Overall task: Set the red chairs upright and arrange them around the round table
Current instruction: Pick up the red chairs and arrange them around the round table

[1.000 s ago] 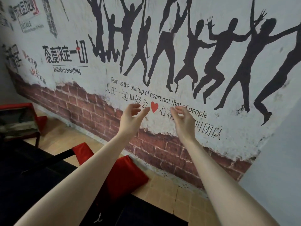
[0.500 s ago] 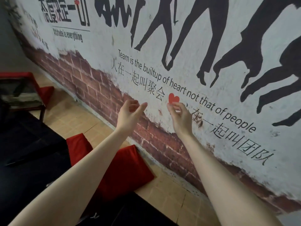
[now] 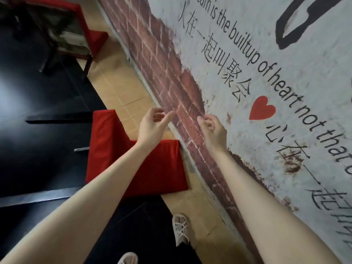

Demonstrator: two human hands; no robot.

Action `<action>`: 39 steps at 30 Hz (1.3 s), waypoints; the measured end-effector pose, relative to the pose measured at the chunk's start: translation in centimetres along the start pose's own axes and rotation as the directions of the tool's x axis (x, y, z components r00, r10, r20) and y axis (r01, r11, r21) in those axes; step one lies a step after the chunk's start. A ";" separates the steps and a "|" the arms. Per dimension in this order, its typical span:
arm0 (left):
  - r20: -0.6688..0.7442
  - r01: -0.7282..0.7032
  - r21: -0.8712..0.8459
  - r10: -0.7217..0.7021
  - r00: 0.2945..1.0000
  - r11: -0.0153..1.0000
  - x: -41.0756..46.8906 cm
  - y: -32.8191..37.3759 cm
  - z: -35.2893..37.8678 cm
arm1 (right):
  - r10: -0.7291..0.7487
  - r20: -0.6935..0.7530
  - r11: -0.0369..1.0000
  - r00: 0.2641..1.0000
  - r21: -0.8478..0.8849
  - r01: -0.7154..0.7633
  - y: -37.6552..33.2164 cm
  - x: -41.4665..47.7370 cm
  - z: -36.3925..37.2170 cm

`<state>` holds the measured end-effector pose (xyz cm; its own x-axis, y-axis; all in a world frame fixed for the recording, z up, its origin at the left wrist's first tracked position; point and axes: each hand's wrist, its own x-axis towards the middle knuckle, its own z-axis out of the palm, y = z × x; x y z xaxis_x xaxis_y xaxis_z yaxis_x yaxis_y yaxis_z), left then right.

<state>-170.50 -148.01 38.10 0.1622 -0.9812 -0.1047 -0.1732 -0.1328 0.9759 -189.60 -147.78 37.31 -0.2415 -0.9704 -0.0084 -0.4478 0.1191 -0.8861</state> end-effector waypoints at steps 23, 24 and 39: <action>-0.224 0.514 0.010 -0.499 0.837 0.858 5.6 -23.5 12.0 | 0.332 0.318 0.943 0.888 -0.123 -0.308 27.1 10.3 9.0; -0.221 0.523 0.012 -0.508 0.833 0.852 5.8 -25.0 12.5 | 0.344 0.323 0.939 0.882 -0.126 -0.321 28.8 10.4 9.5; -0.235 0.708 0.051 -0.681 0.694 0.704 1.3 -49.7 22.2 | 0.509 0.349 0.860 0.787 -0.161 -0.485 54.1 6.5 16.1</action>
<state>-183.24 -145.77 -14.76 0.4586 -0.5573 -0.6922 -0.0563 -0.7956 0.6032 -201.55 -151.01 -18.15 -0.1172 -0.7761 -0.6196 -0.4064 0.6068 -0.6831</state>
